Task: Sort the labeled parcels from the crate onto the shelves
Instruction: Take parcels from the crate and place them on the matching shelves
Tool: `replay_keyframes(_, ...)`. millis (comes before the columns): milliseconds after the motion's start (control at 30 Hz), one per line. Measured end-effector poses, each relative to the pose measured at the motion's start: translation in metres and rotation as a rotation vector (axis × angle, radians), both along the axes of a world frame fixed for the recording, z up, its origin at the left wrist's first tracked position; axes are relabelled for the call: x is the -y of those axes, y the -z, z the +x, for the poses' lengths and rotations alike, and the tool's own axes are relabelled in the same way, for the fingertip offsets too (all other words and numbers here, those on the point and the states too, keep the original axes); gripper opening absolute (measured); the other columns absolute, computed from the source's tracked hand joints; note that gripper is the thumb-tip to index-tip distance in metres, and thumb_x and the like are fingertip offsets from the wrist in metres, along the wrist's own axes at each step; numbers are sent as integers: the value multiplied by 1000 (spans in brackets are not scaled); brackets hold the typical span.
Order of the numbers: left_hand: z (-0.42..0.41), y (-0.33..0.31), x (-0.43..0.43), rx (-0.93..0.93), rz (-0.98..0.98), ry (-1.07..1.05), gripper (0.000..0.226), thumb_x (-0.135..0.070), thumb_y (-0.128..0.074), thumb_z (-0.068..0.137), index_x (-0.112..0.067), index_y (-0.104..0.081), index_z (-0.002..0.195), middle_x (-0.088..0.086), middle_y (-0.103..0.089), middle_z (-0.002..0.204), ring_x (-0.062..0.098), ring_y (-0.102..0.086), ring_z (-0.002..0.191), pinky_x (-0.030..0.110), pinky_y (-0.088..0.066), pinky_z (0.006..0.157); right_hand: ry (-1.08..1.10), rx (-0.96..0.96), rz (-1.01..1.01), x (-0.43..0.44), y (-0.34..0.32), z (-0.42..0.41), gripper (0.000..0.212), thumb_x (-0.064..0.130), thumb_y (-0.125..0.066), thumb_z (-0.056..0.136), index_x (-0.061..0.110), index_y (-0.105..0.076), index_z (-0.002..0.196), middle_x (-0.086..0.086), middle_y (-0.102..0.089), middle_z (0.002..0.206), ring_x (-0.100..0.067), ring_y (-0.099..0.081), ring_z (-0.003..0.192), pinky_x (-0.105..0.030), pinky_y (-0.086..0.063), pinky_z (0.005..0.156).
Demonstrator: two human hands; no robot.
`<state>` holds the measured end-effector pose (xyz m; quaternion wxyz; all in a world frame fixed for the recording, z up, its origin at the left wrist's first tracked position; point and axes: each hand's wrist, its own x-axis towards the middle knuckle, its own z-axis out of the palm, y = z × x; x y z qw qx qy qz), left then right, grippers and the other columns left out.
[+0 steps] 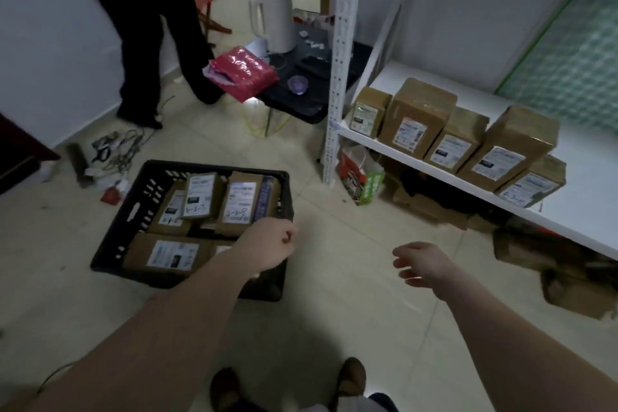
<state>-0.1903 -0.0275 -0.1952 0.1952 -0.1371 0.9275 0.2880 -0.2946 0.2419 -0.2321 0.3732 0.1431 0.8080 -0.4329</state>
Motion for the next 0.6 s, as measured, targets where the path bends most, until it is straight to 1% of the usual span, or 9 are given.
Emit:
replay_keyframes(100,45,13,54,10,-28,-90,31,-20,-55,94,-15,-61,124,3,-63,121,18,-58,108,24,-44,89,25,22,2,45,10,20,12,15,-58,95,5,-60,102,-8,-59,81,-20,-52,61,-28,-43,58)
replay_keyframes(200,100,25,119,42,-35,-196,28,-22,-58,92,-18,-65,119,-1,-63,118,14,-59,105,21,-43,85,26,46,-5,103,22,52,10,13,-58,96,5,-59,101,-9,-59,80,-20,-51,61,-28,-43,59)
replay_keyframes(267,134,33,164,74,-36,-244,25,-18,-58,92,-14,-67,115,1,-65,115,16,-59,105,20,-42,83,-4,66,-4,143,33,76,9,13,-58,95,6,-59,99,-8,-59,79,-20,-52,61,-28,-43,59)
replay_keyframes(333,161,40,205,109,-46,-324,24,-17,-59,91,-13,-69,113,4,-67,110,18,-60,103,21,-42,81,-46,77,5,183,45,101,7,13,-59,93,7,-60,94,-7,-59,77,-19,-52,60,-27,-43,58)
replay_keyframes(400,179,46,240,109,-43,-433,26,-16,-61,89,-11,-68,114,7,-67,110,22,-60,106,28,-46,88,-98,95,-11,221,55,124,8,15,-61,92,7,-62,91,-7,-61,76,-19,-53,59,-26,-43,56)
replay_keyframes(467,185,50,264,132,-32,-502,28,-17,-60,90,-10,-66,117,7,-65,116,24,-58,110,30,-44,95,-166,120,-21,252,62,144,9,17,-62,92,8,-64,89,-7,-61,79,-18,-54,60,-25,-43,54)
replay_keyframes(533,182,56,282,169,16,-542,29,-18,-58,92,-10,-65,120,6,-62,120,23,-56,112,33,-43,98,-217,142,-23,273,68,156,10,16,-61,92,9,-63,86,-7,-60,79,-18,-52,59,-23,-41,52)
replay_keyframes(600,170,64,294,163,86,-583,30,-19,-59,91,-11,-64,120,6,-62,120,22,-58,109,36,-46,98,-218,158,-8,286,74,155,10,15,-61,90,9,-64,83,-7,-61,78,-18,-53,59,-23,-42,51)
